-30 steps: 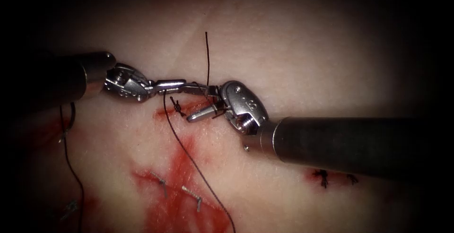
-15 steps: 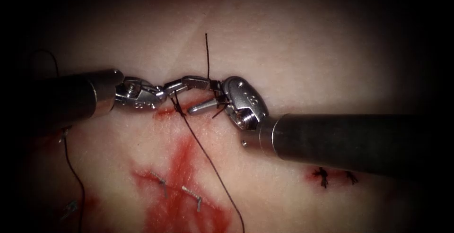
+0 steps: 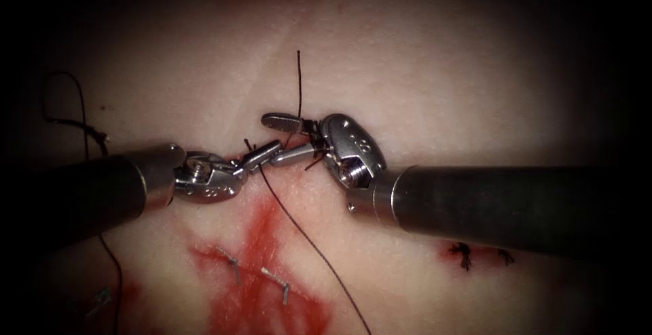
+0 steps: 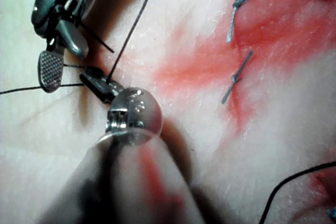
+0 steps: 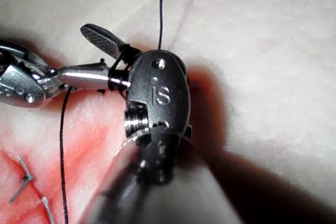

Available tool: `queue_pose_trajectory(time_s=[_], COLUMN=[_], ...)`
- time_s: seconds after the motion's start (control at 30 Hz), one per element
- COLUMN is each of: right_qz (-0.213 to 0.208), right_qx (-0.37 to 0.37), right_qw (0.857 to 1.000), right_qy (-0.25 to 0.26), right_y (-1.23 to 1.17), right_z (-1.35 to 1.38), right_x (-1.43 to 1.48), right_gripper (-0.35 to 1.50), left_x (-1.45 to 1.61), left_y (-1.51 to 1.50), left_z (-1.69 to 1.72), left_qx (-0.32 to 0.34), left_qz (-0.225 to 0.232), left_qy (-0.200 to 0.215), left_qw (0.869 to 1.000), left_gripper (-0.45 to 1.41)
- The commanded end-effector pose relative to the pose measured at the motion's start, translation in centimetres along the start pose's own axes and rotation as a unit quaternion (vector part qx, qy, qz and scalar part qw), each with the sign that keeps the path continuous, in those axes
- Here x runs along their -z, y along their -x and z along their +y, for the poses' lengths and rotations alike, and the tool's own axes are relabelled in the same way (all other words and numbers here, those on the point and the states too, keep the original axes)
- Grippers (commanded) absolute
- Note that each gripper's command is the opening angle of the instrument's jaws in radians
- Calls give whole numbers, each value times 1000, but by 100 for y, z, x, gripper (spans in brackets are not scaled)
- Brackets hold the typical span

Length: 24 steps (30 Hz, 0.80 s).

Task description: Wound Closure

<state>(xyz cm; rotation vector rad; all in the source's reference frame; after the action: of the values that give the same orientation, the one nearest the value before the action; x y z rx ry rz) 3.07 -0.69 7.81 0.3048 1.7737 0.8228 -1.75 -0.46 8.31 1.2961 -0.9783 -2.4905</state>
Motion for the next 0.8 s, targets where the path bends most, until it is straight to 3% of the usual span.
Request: queue_pose_trajectory(time_s=[0.03, 0.37, 0.8], right_qz=[-12, -87, -90], right_qx=[-1, 11, -12], right_qw=[1000, 990, 984], right_qy=[9, 110, 156], right_y=[8, 7, 6], right_z=[0, -4, -2], right_x=[0, 9, 10], right_gripper=[84, 86, 79], left_x=[-6, -11, -26], left_y=[-1, 10, 4], left_z=[4, 13, 22], left_qx=[1, -10, -14], left_qz=[-3, -15, 4], left_qy=[-1, -8, 6], left_qw=[1000, 1000, 1000], left_gripper=[-45, -45, -45])
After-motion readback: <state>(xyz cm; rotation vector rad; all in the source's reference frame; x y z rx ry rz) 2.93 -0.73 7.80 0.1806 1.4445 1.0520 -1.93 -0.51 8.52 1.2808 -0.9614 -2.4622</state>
